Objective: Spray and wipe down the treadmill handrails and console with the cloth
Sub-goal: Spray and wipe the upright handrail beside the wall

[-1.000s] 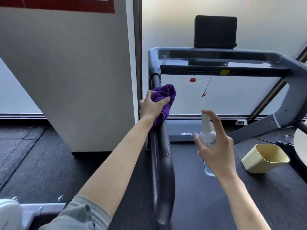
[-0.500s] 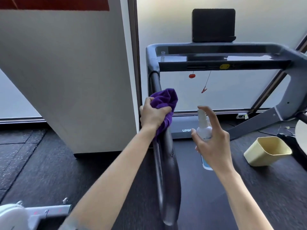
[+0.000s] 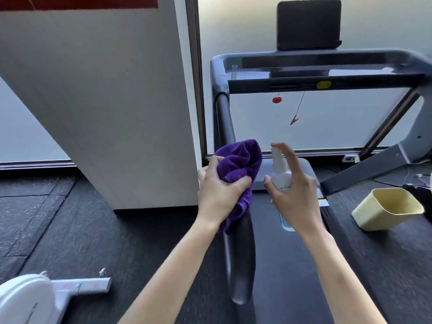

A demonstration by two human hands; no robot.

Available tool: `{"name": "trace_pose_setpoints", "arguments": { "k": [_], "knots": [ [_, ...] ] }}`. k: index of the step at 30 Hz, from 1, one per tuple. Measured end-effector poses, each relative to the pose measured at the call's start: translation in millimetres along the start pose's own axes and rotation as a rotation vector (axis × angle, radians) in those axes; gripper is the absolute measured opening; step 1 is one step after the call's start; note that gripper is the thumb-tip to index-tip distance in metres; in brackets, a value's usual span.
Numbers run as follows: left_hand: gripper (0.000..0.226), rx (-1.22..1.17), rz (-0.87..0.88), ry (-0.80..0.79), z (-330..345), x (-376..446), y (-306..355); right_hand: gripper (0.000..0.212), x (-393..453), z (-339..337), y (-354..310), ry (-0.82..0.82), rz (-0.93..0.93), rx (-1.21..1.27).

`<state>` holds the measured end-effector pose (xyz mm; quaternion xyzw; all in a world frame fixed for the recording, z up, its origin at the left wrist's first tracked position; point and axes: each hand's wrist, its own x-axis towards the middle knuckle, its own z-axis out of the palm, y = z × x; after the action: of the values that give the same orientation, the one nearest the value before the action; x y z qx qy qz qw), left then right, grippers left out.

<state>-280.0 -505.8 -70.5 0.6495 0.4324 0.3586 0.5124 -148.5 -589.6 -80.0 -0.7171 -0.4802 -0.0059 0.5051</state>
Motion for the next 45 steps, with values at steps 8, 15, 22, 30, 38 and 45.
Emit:
{"name": "trace_pose_setpoints", "arguments": {
  "k": [8, 15, 22, 30, 38, 45],
  "knots": [
    [0.044, 0.081, -0.089, 0.035, 9.0, 78.2, 24.6, 0.063, -7.1, -16.6, 2.3, -0.009, 0.043, -0.005],
    [0.042, -0.042, -0.088, 0.009, -3.3, -2.8, 12.1, 0.067, -26.9, -33.8, 13.7, 0.024, 0.051, -0.005],
    [0.048, -0.106, -0.129, 0.054, -1.9, -46.8, -2.8, 0.068, -39.7, -26.0, 19.1, 0.01, 0.068, 0.014],
    [0.052, 0.226, -0.13, 0.054, 12.6, 47.9, 27.5, 0.066, -43.9, -38.7, 2.8, 0.0, 0.065, 0.027],
    [0.053, -0.076, -0.07, 0.093, -2.1, -73.5, 0.2, 0.065, -72.5, -56.1, -3.2, 0.02, 0.05, 0.059],
    [0.043, -0.262, -0.125, 0.096, -1.7, -80.3, -0.3, 0.065, -111.8, -62.7, -7.5, -0.008, 0.031, 0.087]
  ]
}}
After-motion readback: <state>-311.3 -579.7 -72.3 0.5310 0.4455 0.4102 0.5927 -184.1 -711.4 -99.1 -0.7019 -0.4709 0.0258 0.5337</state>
